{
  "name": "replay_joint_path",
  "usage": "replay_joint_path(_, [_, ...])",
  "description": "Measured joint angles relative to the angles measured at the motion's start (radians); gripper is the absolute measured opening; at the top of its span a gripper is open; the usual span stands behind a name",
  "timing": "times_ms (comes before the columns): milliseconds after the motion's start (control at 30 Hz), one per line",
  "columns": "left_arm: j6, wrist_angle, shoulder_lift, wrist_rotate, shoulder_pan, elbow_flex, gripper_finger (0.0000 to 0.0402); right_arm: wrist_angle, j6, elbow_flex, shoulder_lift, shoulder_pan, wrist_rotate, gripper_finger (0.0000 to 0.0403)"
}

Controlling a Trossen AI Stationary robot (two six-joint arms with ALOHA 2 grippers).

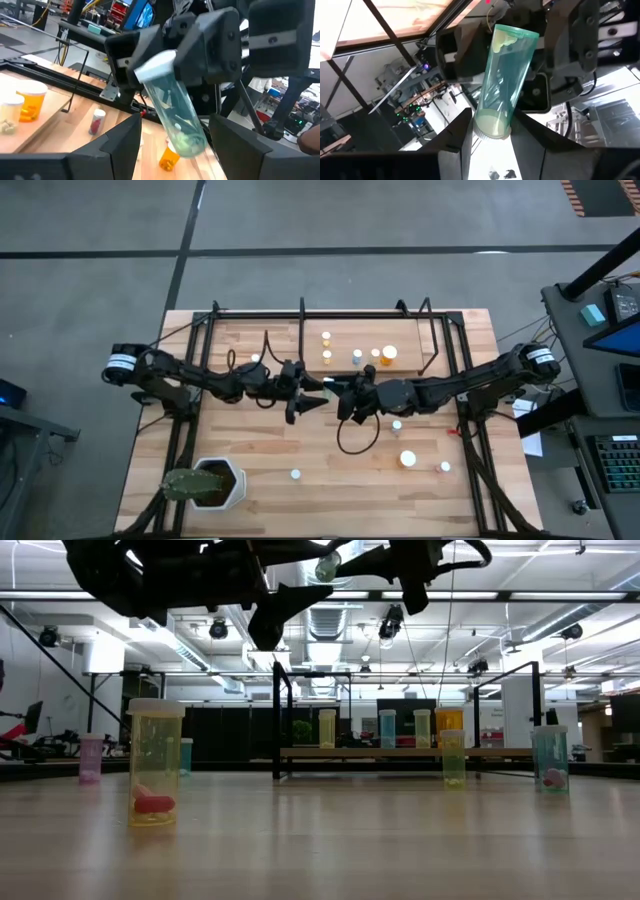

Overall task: Pick and place medicine bottles onto shelf by color
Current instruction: Put the green pill bottle on the shelf

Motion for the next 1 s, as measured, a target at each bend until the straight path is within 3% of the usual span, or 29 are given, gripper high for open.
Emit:
replay_joint_path(533, [-0.025,-0.001,0.000,-0.043,-0.001,0.007,0.0141,-0.003,-0.027,0.000,0.000,0.000,0.004,0.0102])
replay_joint_path(1000, [-0.025,-0.003,0.001,-0.044,-0.002,0.020,0.0129,-0.002,0.034,0.000,0.000,-0.001,0.006,0.0134])
